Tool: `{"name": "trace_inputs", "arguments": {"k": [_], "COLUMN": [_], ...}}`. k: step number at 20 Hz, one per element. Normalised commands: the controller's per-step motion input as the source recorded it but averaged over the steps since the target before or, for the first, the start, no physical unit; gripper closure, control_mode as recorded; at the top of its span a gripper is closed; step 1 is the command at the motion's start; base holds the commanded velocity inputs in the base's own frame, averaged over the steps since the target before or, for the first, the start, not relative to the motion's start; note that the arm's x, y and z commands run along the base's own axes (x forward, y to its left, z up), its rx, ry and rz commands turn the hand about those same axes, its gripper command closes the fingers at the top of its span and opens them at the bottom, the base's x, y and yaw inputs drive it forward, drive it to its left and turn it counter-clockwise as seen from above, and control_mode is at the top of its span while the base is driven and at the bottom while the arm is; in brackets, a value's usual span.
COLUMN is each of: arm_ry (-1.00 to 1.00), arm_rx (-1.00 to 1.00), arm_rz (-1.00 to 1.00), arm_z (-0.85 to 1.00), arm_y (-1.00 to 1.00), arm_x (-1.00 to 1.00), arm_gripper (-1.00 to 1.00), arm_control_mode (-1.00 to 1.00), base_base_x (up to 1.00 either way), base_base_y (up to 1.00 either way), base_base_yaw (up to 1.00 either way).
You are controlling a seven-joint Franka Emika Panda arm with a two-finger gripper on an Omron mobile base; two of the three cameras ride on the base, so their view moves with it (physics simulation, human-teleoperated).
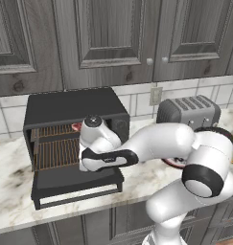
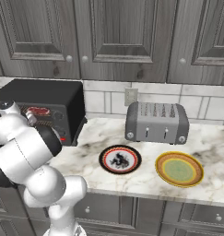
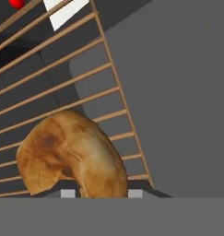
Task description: Open the toaster oven door. Place the bread on the bottom rack in the toaster oven and place the steak on the top rack.
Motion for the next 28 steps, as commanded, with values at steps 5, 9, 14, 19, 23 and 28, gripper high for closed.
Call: {"name": "trace_inputs", "arguments": {"k": [5, 9, 14, 19, 23, 28], "arm_ry": [0.00, 0.00, 0.16, 0.32, 0.25, 0.15], "arm_rx": [0.00, 0.00, 0.05, 0.12, 0.03, 0.00], "arm_rz": [0.01, -0.01, -0.33, -0.60, -0.61, -0.50], "arm_z": [0.14, 0.22, 0.18, 0.00, -0.19, -0.51], "arm_y": [0.04, 0.12, 0.13, -0.06, -0.04, -0.03], "arm_x": [-0.08, -0.33, -0.87, -0.09, 0.00, 0.40], "arm_gripper": [-1.00, -1.00, -1.00, -1.00, -1.00, -1.00], "arm_control_mode": [-1.00, -1.00, -1.00, -1.00, -1.00, -1.00], "base_base_x": [0.00, 0.00, 0.00, 0.00, 0.00, 0.00], "base_base_y": [0.00, 0.00, 0.00, 0.00, 0.00, 0.00], "base_base_yaw": [0.00, 0.00, 0.00, 0.00, 0.00, 0.00]}}
